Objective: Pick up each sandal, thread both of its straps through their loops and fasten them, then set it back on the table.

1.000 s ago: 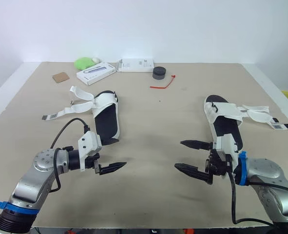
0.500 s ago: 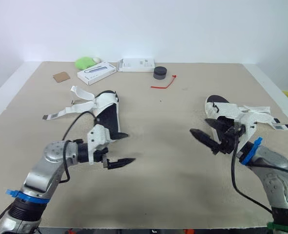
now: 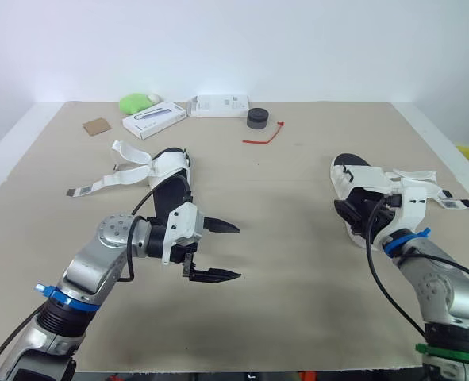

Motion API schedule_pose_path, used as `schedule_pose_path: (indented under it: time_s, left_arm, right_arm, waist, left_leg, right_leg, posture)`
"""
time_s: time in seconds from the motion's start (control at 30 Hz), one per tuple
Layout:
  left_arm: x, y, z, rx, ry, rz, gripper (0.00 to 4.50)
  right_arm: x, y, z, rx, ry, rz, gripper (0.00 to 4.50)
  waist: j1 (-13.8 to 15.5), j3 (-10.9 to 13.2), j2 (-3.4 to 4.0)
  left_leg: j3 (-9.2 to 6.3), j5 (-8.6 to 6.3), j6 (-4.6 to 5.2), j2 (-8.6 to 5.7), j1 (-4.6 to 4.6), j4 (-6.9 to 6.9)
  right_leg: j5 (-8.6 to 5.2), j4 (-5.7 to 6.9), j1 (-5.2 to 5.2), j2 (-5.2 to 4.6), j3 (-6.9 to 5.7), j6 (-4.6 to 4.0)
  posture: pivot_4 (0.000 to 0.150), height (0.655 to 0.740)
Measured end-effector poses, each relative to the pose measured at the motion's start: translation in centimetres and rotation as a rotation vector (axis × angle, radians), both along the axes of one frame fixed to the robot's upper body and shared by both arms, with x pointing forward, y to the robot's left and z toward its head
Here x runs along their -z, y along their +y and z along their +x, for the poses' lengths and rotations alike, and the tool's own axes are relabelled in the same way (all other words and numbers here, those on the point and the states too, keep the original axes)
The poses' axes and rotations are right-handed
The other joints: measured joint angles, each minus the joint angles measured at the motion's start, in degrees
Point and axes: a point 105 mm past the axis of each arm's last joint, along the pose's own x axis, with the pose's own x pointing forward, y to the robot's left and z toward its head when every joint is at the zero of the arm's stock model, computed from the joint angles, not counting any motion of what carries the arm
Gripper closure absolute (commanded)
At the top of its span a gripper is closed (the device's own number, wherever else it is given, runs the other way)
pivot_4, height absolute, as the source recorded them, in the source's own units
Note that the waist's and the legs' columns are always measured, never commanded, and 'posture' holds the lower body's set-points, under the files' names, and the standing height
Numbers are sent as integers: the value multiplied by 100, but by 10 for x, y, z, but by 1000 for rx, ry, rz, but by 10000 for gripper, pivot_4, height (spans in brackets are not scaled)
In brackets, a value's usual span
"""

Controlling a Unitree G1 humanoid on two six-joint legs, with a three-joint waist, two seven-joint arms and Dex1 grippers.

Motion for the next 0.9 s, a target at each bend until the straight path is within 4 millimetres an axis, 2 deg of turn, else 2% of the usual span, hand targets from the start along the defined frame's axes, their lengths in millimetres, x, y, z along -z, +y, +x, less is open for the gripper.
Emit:
schedule_pose_path:
  time_s: [0.07, 0.23, 0.43, 0.47, 0.5, 0.53, 0.73, 0.77, 0.9]
  left_arm:
    - [0, 0, 1, -7, -6, 1, 333]
    - [0, 0, 4, -31, -13, 4, 333]
    - [3, 2, 7, -74, -7, -2, 333]
    - [3, 2, 7, -81, -5, -2, 0]
    - [4, 3, 7, -85, -4, -1, 0]
    - [5, 3, 7, -88, -2, 1, 0]
    - [6, 5, 8, -112, -7, 2, 0]
    - [5, 5, 8, -116, -9, 1, 0]
    - [6, 7, 10, -132, -8, -2, 0]
  right_arm:
    - [1, -3, 14, 39, 3, -34, 0]
    - [-5, -5, 35, 78, -9, -88, 0]
    - [-2, 4, 46, 55, -5, -127, 0]
    - [-3, 5, 48, 53, -8, -127, 5583]
    - [-4, 6, 49, 51, -13, -130, 7859]
    - [-3, 7, 50, 49, -12, -131, 12332]
    - [-2, 9, 53, 49, -16, -137, 43418]
    - [-2, 9, 52, 44, -17, -136, 44756]
    - [-2, 14, 52, 4, -24, -133, 44756]
  waist:
    - [-1, 0, 0]
    - [-19, 0, 1]
    - [-33, 0, 1]
    - [-39, 0, 1]
    - [-42, 0, 1]
    - [-43, 0, 1]
    - [-46, 0, 1]
    - [-48, 0, 1]
    - [-53, 0, 1]
  left_leg:
    - [31, -1, 1, 0, 3, 0]
    - [43, -4, 7, 0, 8, 0]
    - [48, -13, 23, 1, 8, 0]
    - [50, -13, 23, 1, 8, 0]
    - [50, -14, 24, 1, 9, 0]
    - [51, -14, 24, 1, 9, 0]
    - [52, -14, 24, 2, 11, 0]
    - [53, -14, 24, 2, 11, 0]
    - [54, -14, 25, 4, 11, 0]
  right_leg:
    - [4, -2, -1, 0, 17, 7]
    - [12, -4, -4, 2, 43, 16]
    - [12, -7, -6, 2, 55, 18]
    - [13, -8, -7, 2, 57, 19]
    - [13, -8, -6, 2, 58, 20]
    - [13, -9, -6, 2, 59, 20]
    - [14, -8, -7, 3, 60, 21]
    - [14, -8, -7, 3, 60, 21]
    - [14, -8, -7, 5, 61, 21]
  posture:
    - [1500, 7400]
    - [1500, 7400]
    - [1500, 7400]
    - [1500, 7400]
    - [1500, 7400]
    - [1500, 7400]
    - [1500, 7400]
    - [1500, 7400]
    - [1500, 7400]
